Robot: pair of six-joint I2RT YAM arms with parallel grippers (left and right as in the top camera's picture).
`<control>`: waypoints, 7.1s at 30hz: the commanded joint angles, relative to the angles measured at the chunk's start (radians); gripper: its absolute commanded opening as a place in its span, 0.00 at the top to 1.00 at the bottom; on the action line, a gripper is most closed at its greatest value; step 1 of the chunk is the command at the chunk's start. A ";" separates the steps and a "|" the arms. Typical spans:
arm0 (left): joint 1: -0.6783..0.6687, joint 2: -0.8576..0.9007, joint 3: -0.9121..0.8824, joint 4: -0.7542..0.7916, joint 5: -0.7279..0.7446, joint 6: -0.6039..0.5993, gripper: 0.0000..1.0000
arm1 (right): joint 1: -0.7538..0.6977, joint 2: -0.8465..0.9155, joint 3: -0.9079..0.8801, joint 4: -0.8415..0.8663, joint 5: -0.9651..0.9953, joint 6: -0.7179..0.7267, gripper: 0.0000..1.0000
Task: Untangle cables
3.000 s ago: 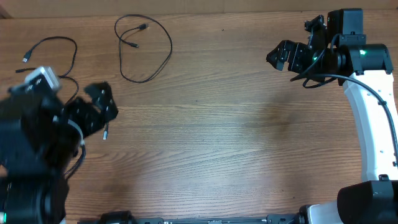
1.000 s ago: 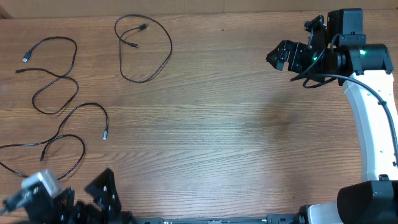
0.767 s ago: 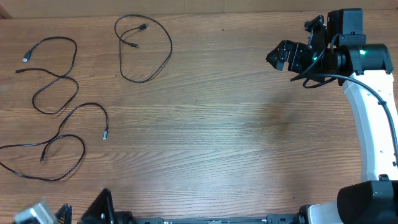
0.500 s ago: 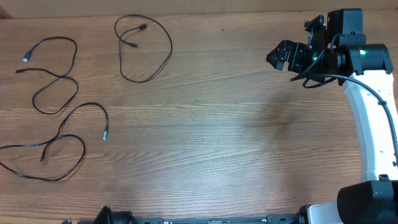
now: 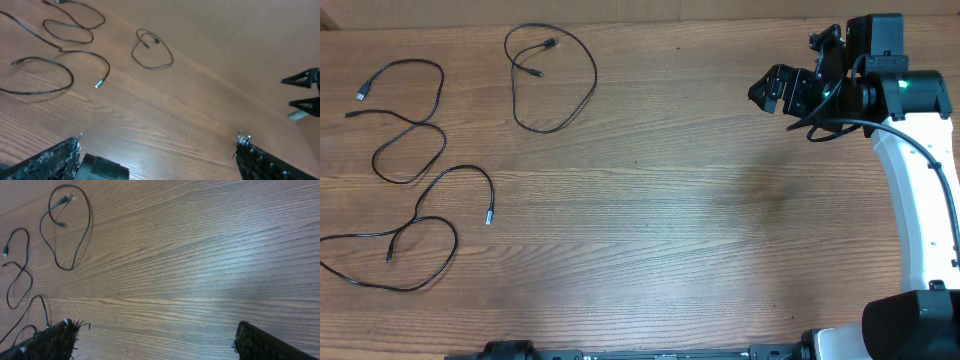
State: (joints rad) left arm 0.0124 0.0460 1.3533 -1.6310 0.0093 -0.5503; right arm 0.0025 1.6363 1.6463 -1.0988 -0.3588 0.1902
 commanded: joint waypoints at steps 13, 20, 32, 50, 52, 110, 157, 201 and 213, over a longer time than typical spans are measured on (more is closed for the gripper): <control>-0.009 -0.041 -0.468 0.473 -0.105 0.013 0.00 | 0.004 -0.005 -0.004 0.006 0.007 0.004 0.00; -0.050 -0.042 -0.731 0.722 -0.117 0.024 0.00 | 0.004 -0.005 -0.004 0.006 0.007 0.004 0.00; -0.037 -0.042 -1.085 1.218 -0.032 0.140 0.01 | 0.004 -0.005 -0.004 0.006 0.007 0.004 0.00; 0.042 -0.043 -1.339 1.567 0.070 0.390 0.00 | 0.004 -0.005 -0.004 0.006 0.007 0.004 0.00; 0.046 -0.043 -1.349 1.560 0.070 0.391 0.01 | 0.004 -0.005 -0.004 0.006 0.007 0.004 0.00; 0.070 -0.042 -1.349 1.561 0.088 0.468 0.00 | -0.005 -0.006 -0.004 0.006 0.007 0.004 0.00; 0.070 -0.042 -1.349 1.561 0.088 0.468 0.00 | -0.004 -0.930 -1.220 1.490 0.006 0.004 0.00; 0.070 -0.042 -1.349 1.561 0.088 0.468 0.01 | -0.168 -1.530 -1.638 1.038 0.008 0.004 0.00; 0.070 -0.042 -1.349 1.561 0.088 0.468 0.01 | -0.174 -1.634 -1.638 1.044 0.003 0.004 0.00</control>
State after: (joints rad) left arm 0.0746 0.0113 0.0116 -0.0731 0.0868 -0.0750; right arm -0.1665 0.0128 0.0185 -0.0582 -0.3588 0.1905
